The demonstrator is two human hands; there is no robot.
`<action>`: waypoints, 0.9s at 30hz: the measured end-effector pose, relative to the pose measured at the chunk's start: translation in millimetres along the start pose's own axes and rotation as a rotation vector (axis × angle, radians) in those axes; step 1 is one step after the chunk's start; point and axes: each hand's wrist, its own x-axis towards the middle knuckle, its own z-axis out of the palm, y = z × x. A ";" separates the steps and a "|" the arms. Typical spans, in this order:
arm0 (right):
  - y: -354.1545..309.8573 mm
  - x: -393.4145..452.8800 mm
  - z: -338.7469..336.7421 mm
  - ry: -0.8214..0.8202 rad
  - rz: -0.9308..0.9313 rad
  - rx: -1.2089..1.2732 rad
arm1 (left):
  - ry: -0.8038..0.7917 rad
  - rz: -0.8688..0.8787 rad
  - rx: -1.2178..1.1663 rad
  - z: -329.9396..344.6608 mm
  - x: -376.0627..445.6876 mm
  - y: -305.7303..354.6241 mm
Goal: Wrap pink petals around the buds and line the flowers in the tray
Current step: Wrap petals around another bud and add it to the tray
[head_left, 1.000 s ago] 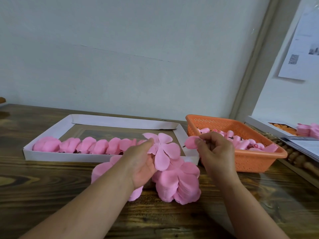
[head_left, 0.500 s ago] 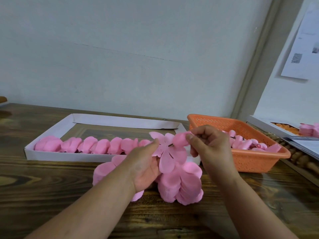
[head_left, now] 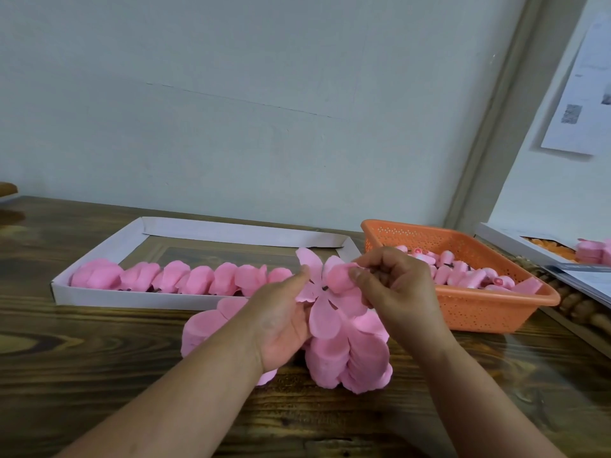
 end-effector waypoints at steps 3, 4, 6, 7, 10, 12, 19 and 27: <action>1.0 -1.8 2.6 -0.011 -0.006 -0.007 | 0.029 0.016 0.007 0.1 0.2 -1.1; 1.6 -2.3 3.1 -0.011 -0.008 -0.009 | 0.035 0.019 0.006 0.2 0.2 -1.3; 2.3 -3.1 3.6 -0.019 -0.016 -0.023 | 0.033 0.012 -0.005 0.3 -0.2 -1.3; 2.1 -3.4 3.7 -0.029 -0.024 -0.035 | 0.027 0.004 -0.011 0.5 -0.6 -1.3; 1.7 -4.3 3.6 -0.050 -0.040 -0.057 | 0.015 -0.023 -0.022 -0.5 -1.8 -1.2; 2.1 -5.5 3.5 -0.050 -0.053 -0.081 | 0.026 -0.033 -0.012 -1.3 -2.1 -1.2; 3.8 -8.5 5.7 -0.069 -0.078 -0.157 | 0.004 -0.047 0.000 0.6 -2.5 -1.6; 5.6 -8.8 6.9 -0.069 -0.055 -0.158 | 0.029 -0.024 0.031 5.4 -4.4 -2.5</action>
